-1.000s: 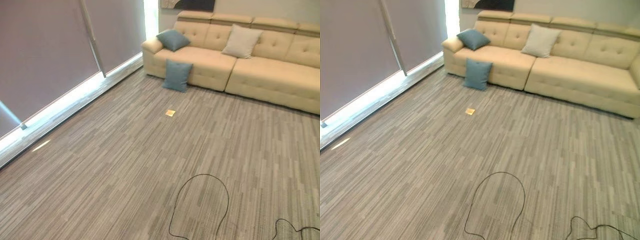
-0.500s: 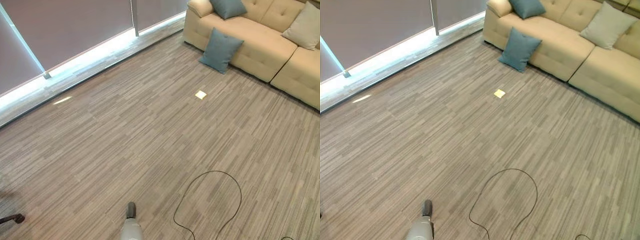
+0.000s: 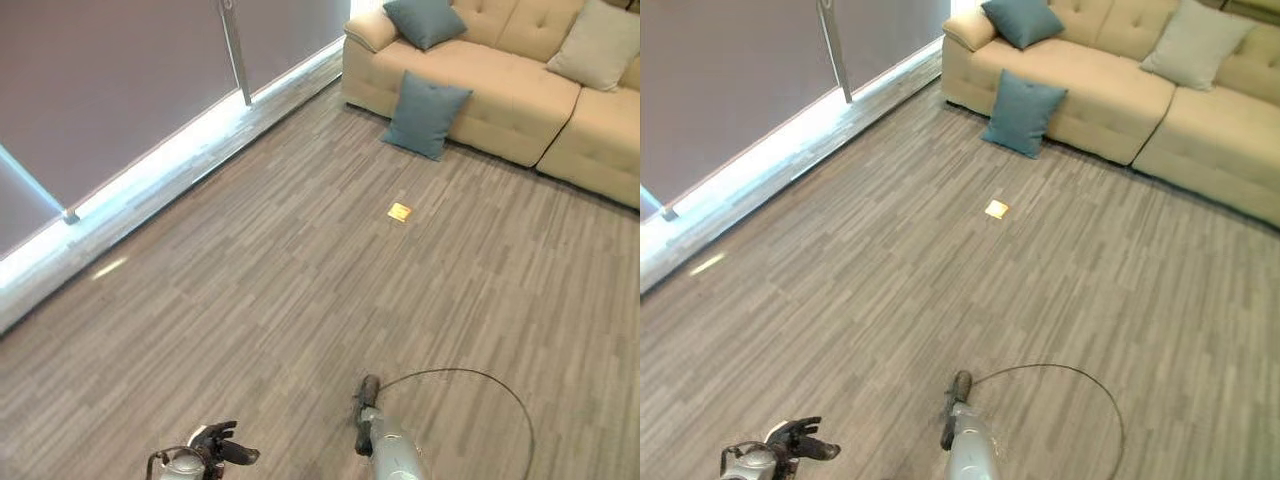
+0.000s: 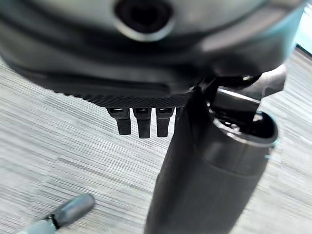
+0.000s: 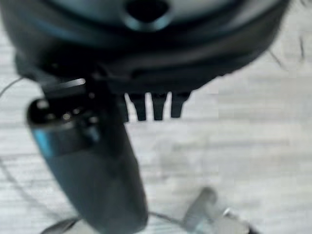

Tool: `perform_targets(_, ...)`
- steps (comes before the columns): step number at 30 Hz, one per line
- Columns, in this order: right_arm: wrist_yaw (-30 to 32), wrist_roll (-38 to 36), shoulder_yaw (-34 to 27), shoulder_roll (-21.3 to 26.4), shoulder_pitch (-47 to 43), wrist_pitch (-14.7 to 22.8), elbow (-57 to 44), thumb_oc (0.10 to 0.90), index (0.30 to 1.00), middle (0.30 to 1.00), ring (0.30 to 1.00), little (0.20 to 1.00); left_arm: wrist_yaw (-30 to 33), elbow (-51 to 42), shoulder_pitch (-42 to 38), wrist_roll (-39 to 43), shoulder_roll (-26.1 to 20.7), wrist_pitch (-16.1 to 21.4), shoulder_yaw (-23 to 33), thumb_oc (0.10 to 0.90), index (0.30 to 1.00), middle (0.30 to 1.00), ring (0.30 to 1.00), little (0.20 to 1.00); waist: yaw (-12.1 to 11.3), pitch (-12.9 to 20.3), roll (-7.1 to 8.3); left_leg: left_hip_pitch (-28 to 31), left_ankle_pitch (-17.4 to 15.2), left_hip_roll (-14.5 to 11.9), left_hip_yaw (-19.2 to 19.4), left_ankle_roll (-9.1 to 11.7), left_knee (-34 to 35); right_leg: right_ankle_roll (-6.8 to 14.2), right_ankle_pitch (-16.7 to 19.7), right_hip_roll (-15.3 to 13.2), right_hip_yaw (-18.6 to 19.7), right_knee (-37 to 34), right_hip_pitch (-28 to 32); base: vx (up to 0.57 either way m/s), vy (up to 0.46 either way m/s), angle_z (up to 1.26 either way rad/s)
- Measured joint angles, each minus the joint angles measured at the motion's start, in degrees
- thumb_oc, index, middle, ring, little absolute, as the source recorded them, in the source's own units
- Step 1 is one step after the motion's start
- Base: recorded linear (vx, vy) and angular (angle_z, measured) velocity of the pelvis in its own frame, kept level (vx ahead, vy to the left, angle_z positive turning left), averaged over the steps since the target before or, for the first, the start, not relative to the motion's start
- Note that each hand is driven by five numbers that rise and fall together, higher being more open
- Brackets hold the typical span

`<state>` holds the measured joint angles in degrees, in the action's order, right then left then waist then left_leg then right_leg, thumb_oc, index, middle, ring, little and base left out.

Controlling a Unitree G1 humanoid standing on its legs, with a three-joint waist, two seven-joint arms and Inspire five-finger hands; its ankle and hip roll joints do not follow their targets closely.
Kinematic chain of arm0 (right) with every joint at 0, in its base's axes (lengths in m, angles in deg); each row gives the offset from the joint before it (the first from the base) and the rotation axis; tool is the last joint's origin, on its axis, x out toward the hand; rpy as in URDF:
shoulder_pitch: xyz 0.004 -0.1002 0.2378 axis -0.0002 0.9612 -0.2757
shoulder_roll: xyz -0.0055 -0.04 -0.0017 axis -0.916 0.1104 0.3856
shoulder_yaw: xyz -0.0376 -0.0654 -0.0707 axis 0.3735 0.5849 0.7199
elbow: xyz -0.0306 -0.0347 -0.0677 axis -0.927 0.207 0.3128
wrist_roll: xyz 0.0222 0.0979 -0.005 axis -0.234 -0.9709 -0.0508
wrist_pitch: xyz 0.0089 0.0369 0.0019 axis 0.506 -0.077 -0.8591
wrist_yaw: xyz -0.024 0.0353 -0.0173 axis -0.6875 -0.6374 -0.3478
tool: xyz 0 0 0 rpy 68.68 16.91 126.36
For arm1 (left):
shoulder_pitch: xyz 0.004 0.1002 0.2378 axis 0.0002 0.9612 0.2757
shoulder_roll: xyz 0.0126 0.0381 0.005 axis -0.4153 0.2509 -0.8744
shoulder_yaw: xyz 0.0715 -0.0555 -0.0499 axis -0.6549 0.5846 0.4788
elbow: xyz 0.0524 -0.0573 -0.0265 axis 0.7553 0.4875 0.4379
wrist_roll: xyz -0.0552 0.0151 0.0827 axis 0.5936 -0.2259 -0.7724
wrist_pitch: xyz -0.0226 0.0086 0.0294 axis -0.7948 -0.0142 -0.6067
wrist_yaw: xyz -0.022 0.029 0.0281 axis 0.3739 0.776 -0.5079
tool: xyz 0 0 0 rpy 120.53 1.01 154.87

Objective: Pick up all the scattered cushions and arrange them neatly on the sofa.

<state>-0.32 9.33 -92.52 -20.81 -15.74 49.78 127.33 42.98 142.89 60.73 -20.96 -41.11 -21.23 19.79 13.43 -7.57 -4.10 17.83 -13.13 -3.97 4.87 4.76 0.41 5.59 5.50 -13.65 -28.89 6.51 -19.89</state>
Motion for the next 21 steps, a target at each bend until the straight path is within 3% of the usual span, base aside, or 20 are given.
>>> perform_targets(2,0.2,0.0,0.0,0.9,-1.5,0.0,2.1,0.8,0.9,0.9,0.9,0.9,0.2,2.1,1.5,-1.8,1.9,0.0,-1.5,0.8,0.9,0.9,0.9,0.9,0.1,0.3,-1.23,-1.2,0.0,-3.3,1.1,2.8,-10.9,-2.0,0.9,1.3,0.3,4.5,1.6,0.57,-0.542,-0.29)
perform_targets(3,0.0,-0.1,-1.3,0.8,-2.4,-0.1,1.5,0.8,0.9,0.9,0.9,0.9,-0.1,0.5,2.6,-2.5,2.4,-0.2,-1.2,0.8,0.9,0.9,0.9,0.9,-0.1,0.0,-0.55,-8.8,5.1,-4.9,1.3,4.9,-30.5,-7.0,-1.7,3.2,1.8,5.4,3.8,0.58,-0.604,-0.61)
perform_targets(4,0.2,-0.1,-2.1,1.5,-3.0,0.3,0.1,0.8,0.9,0.9,0.9,0.9,0.0,-2.1,2.8,-2.3,2.8,0.5,-0.1,0.8,0.9,0.9,0.9,0.9,-2.5,0.0,-0.52,-14.6,17.4,-6.1,0.5,4.9,-43.1,-8.5,-3.2,5.1,3.8,4.6,6.1,0.46,-0.496,-1.01)
perform_targets(5,0.6,-0.2,-1.8,2.6,-4.3,0.6,-0.2,0.8,0.9,0.9,0.9,0.9,-0.1,-3.6,3.1,-2.3,2.4,1.0,0.7,0.8,0.9,0.9,0.9,0.9,-4.9,-0.2,-0.25,-18.2,23.0,-6.5,-1.4,6.1,-50.6,-9.4,-4.5,6.8,5.7,3.2,8.5,0.52,-0.461,-1.16)
perform_targets(6,1.4,-0.3,-0.7,4.0,-7.4,0.8,-0.1,0.8,0.9,0.9,0.9,0.9,0.1,-5.7,1.6,-2.3,1.3,1.2,0.0,0.8,0.9,0.9,0.9,0.9,-6.1,-0.6,1.17,-24.2,23.8,-6.1,-2.7,4.6,-60.3,-11.1,-5.9,7.5,7.3,2.2,10.7,0.49,-0.332,-1.25)
perform_targets(7,2.3,-0.3,-0.3,4.6,-10.1,1.3,-0.2,0.8,0.9,0.9,0.9,0.9,0.4,-6.6,-0.1,-2.2,0.0,2.3,-0.2,0.8,0.9,0.9,0.9,0.9,-7.9,-1.8,3.08,-26.3,23.5,-5.9,-0.7,4.3,-61.5,-10.5,-5.7,7.2,8.9,2.0,13.1,0.56,-0.204,-0.8)
perform_targets(8,2.7,-0.9,0.9,5.3,-11.3,1.7,-2.0,0.8,0.9,0.9,0.9,0.9,0.3,-8.0,-0.4,-2.3,-1.1,2.3,0.3,0.8,0.9,0.9,0.9,0.9,-7.8,-2.1,4.6,-29.6,23.5,-5.6,-1.5,4.2,-60.6,-11.3,-7.7,7.1,9.1,0.7,16.5,0.57,-0.056,-0.49)
perform_targets(9,2.8,-1.1,1.1,5.7,-11.4,2.3,-2.8,0.8,0.9,0.9,0.9,0.9,0.3,-8.9,-0.7,-2.5,-1.8,2.3,-0.1,0.8,0.9,0.9,0.9,0.9,-7.8,-2.3,5.16,-31.2,22.9,-5.6,-1.6,3.5,-59.8,-11.1,-8.8,7.6,10.0,-0.2,18.3,0.65,0.034,-0.27)
perform_targets(10,3.0,-1.3,1.2,6.6,-11.9,3.4,-3.2,0.8,0.9,0.9,0.9,0.9,0.3,-10.7,-0.8,-2.7,-2.7,2.9,-2.0,0.8,0.9,0.9,0.9,0.9,-9.2,-2.3,6.09,-32.6,19.8,-5.8,-0.3,1.1,-56.6,-10.5,-8.6,7.7,11.1,-1.7,21.0,0.44,0.063,-0.62)
perform_targets(11,3.6,-1.2,2.4,7.9,-12.6,3.7,-3.5,0.8,0.9,0.9,0.9,0.9,0.3,-13.1,-0.3,-2.7,-3.5,3.1,-2.7,0.8,0.9,0.9,0.9,0.9,-11.7,-2.2,6.67,-34.1,18.3,-4.7,0.7,0.5,-48.9,-9.7,-10.0,8.2,14.4,-4.4,24.2,0.47,0.092,-0.95)
perform_targets(12,3.6,-1.2,2.9,9.4,-12.9,4.1,-3.6,0.8,0.9,0.9,0.9,0.9,0.4,-15.0,-0.4,-2.9,-3.7,3.4,-4.0,0.8,0.9,0.9,0.9,0.9,-13.0,-2.0,6.07,-34.5,17.1,-4.1,0.9,0.0,-38.7,-8.8,-9.2,8.4,15.7,-6.1,26.1,0.47,0.098,-1.21)
perform_targets(13,3.7,-0.9,4.1,10.6,-14.0,4.5,-4.3,0.8,0.9,0.9,0.9,0.9,0.2,-16.6,-0.4,-2.7,-3.4,4.0,-4.4,0.8,0.9,0.9,0.9,0.9,-14.6,-2.4,4.44,-36.5,17.8,-3.5,1.0,0.5,-30.5,-8.2,-10.3,9.1,17.1,-7.1,28.9,0.78,0.123,-0.87)
perform_targets(14,4.4,-0.8,5.2,10.9,-14.0,5.0,-4.9,0.8,0.9,0.9,0.9,0.9,0.2,-17.4,0.0,-2.6,-3.5,4.0,-4.4,0.8,0.9,0.9,0.9,0.9,-14.3,-2.4,3.87,-38.1,18.4,-2.5,0.8,1.2,-26.2,-7.7,-10.7,9.4,16.9,-9.4,32.0,0.9,0.082,-0.69)
perform_targets(16,4.8,0.9,7.0,10.1,-12.2,5.4,-5.4,0.8,0.9,0.9,0.9,0.9,0.8,-18.1,-0.2,-2.7,-3.7,4.1,-3.4,0.8,0.9,0.9,0.9,0.9,-15.9,-2.0,3.31,-35.3,19.5,-1.6,-3.5,2.5,-2.3,-5.1,-15.3,9.6,19.4,-11.1,35.7,0.75,0.042,-0.67)
perform_targets(17,4.7,2.5,8.1,8.4,-11.4,5.2,-5.3,0.8,0.9,0.9,0.9,0.9,1.7,-17.2,0.2,-2.5,-4.0,3.5,-2.0,0.8,0.9,0.9,0.9,0.9,-16.1,-2.3,2.8,-35.8,19.1,-2.2,-1.1,2.5,2.3,-3.6,-17.8,9.9,20.1,-11.2,39.8,0.66,0.075,-0.93)
perform_targets(18,4.6,2.9,8.0,7.5,-9.8,5.1,-5.2,0.8,0.9,0.9,0.9,0.9,1.8,-17.2,1.3,-1.2,-4.0,3.5,-0.8,0.8,0.9,0.9,0.9,0.9,-16.8,-1.7,2.11,-35.9,14.3,-2.3,1.4,1.9,-0.8,-1.5,-19.9,9.6,21.5,-12.1,42.6,0.94,0.134,-0.72)
perform_targets(19,4.9,3.5,7.9,4.8,-8.3,5.0,-4.4,0.8,0.9,0.9,0.9,0.9,2.2,-16.7,1.7,-1.0,-5.4,3.6,0.5,0.8,0.9,0.9,0.9,0.9,-17.6,-1.8,6.01,-36.5,20.0,-0.6,3.4,0.6,-5.5,-0.8,-22.5,6.1,22.4,-12.0,45.1,0.71,0.149,-0.51)
perform_targets(20,4.7,4.0,7.8,3.3,-8.1,4.9,-3.6,0.8,0.9,0.9,0.9,0.9,2.9,-16.4,1.6,-1.0,-6.3,3.6,1.1,0.8,0.9,0.9,0.9,0.9,-17.9,-2.1,7.96,-36.5,20.0,0.2,4.9,0.6,-7.5,0.1,-23.0,4.4,22.7,-10.7,45.1,0.8,0.18,-0.7)
perform_targets(21,4.7,4.9,7.7,1.5,-8.9,4.5,-2.4,0.8,0.9,0.9,0.9,0.9,3.2,-15.9,1.4,-1.5,-7.5,3.6,2.3,0.8,0.9,0.9,0.9,0.9,-18.6,-2.4,8.29,-36.2,21.8,0.0,4.9,-2.6,-9.3,0.4,-22.5,3.5,23.7,-4.9,41.8,0.72,0.177,-0.96)
